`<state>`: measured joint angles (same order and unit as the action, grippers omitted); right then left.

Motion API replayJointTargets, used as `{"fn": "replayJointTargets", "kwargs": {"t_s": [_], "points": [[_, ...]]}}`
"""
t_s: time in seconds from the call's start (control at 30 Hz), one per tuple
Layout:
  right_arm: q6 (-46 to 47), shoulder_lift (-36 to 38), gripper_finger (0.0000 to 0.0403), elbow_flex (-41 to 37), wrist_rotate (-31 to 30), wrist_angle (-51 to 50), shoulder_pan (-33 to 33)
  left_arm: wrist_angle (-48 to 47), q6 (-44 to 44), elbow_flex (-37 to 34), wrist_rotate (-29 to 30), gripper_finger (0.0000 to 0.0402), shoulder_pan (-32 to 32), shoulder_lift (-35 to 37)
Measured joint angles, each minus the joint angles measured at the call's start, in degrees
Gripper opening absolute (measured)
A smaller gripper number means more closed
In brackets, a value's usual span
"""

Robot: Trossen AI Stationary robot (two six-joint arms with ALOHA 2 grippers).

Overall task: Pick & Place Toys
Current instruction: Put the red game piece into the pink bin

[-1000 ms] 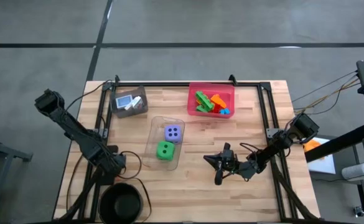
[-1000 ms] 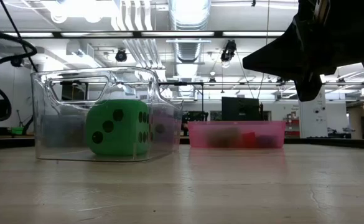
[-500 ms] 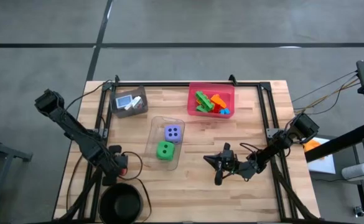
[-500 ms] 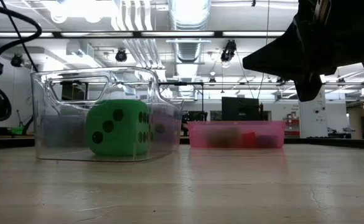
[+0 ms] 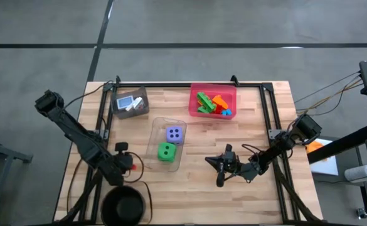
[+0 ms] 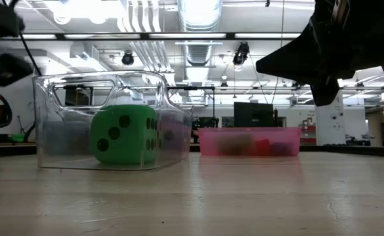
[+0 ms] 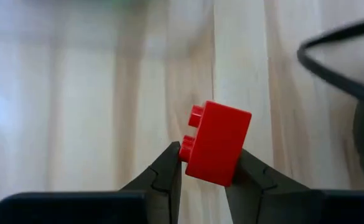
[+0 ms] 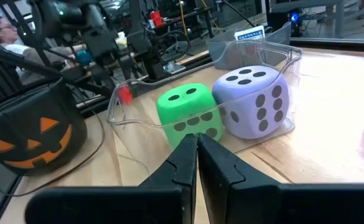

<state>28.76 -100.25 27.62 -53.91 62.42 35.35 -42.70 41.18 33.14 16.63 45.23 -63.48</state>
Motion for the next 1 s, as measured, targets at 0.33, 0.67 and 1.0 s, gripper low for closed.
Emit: {"fn": "replayJointTargets", "kwargs": {"t_s": [0.33,0.67,1.0], "points": [[-1.66,0.0,0.0018,0.0,0.0,-0.01,0.0,1.71,-10.1,9.29,16.79,0.0087,-0.22,0.0],[-5.38,0.0,0.0018,0.0,0.0,-0.01,-0.35,30.63,-30.94,11.57,21.84,0.0087,-1.66,-0.1],[-6.5,0.0,0.0018,0.0,0.01,-2.85,-0.33,64.44,-41.03,7.26,8.39,0.0087,-6.57,-1.65]]}}
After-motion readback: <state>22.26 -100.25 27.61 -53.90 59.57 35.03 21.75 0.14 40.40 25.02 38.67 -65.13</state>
